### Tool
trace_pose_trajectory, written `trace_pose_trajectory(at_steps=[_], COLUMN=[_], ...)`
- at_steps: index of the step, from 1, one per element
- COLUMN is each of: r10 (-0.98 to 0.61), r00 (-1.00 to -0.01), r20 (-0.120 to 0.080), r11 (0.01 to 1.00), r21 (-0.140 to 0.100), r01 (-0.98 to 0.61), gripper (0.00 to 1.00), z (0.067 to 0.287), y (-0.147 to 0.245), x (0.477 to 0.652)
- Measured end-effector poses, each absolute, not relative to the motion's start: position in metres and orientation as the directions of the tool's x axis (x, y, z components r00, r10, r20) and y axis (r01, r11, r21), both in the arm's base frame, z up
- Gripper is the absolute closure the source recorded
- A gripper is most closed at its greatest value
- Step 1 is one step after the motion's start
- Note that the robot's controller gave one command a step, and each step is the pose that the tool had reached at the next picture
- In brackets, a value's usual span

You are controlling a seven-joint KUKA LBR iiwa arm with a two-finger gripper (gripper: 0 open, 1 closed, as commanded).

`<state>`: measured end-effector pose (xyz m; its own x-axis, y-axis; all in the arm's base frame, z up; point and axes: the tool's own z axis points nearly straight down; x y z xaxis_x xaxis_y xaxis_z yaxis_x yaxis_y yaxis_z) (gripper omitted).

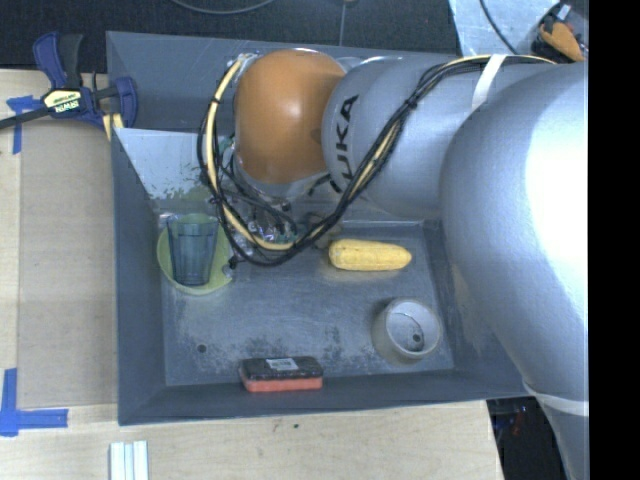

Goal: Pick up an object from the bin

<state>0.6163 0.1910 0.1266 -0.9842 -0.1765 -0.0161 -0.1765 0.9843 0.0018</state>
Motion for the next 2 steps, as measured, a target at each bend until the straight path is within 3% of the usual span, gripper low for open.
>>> trace_pose_trajectory(at_steps=[1,2], r10=[-0.306,-0.067], r00=[-0.952,-0.998], r20=[-0.006,-0.010], r11=[0.952,0.998], r21=[0.000,-0.005], r01=[-0.306,-0.067], gripper=[0.00,0.00], z=[0.118,0.089], y=[0.228,0.226], x=[0.598,0.611])
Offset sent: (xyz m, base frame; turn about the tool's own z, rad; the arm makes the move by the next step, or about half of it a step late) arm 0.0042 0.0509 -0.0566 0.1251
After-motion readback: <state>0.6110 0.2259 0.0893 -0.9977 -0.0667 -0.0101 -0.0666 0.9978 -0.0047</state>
